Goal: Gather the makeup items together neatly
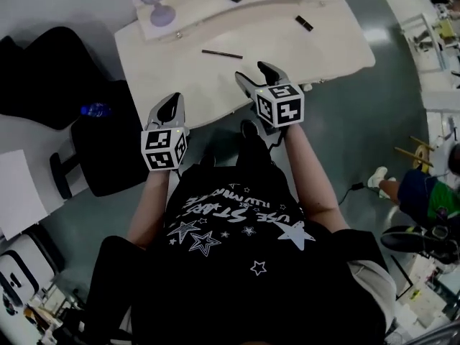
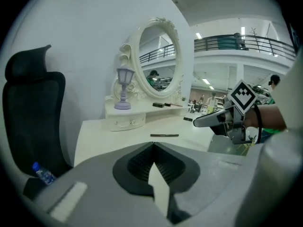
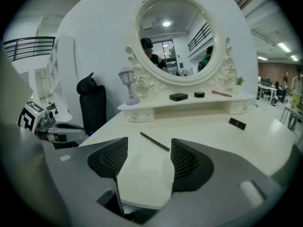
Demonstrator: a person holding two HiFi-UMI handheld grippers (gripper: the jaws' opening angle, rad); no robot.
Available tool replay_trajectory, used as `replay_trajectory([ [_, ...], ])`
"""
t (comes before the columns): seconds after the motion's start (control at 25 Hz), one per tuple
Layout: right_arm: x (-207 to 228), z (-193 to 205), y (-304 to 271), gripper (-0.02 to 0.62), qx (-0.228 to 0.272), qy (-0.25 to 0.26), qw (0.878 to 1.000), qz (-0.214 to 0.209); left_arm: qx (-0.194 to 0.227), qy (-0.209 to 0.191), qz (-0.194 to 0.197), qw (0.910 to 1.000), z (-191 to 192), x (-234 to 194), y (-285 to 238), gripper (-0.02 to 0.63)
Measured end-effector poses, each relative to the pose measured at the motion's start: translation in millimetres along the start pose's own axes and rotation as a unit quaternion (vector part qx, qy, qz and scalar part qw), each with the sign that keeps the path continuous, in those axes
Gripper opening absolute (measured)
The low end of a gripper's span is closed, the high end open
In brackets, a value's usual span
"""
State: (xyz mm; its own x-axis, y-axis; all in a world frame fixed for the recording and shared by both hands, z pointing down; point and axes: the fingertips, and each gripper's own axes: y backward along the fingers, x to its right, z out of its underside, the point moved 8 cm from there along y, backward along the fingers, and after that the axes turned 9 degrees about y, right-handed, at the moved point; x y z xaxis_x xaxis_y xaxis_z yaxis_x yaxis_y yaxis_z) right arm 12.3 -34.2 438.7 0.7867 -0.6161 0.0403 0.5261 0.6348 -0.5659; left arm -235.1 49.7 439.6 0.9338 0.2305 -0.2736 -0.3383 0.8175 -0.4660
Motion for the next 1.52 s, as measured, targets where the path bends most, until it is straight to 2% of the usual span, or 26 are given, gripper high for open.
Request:
replay_trajectory([
  [0.2,19,-16,-38,0.285,-0.03,0.052,0.996,-0.068,0.014,0.034,-0.076,0.9964,-3,11,0,0.002],
  [0.44,31,-23,-71,0.259,-0.056,0.102,0.987,-0.106,0.025,0.053,-0.126,0.9903,-4,17,-5,0.002],
  [0.76,26,-22,-112,0.213,-0.107,0.16,0.969,-0.154,0.033,0.087,-0.184,0.9785,3,21,4,0.002],
  [1.0,23,-23,-135,0.173,-0.132,0.192,0.958,-0.168,0.035,0.098,-0.202,0.9737,4,17,3,0.002],
  [1.2,17,-23,-149,0.163,-0.163,0.22,0.942,-0.192,0.037,0.115,-0.216,0.9688,6,14,-1,0.002],
  [1.32,14,-21,-154,0.152,-0.186,0.237,0.933,-0.196,0.036,0.12,-0.217,0.968,6,12,-5,0.002],
  [1.52,11,-18,-158,0.126,-0.2,0.245,0.927,-0.2,0.037,0.122,-0.215,0.9683,8,12,-8,0.002],
])
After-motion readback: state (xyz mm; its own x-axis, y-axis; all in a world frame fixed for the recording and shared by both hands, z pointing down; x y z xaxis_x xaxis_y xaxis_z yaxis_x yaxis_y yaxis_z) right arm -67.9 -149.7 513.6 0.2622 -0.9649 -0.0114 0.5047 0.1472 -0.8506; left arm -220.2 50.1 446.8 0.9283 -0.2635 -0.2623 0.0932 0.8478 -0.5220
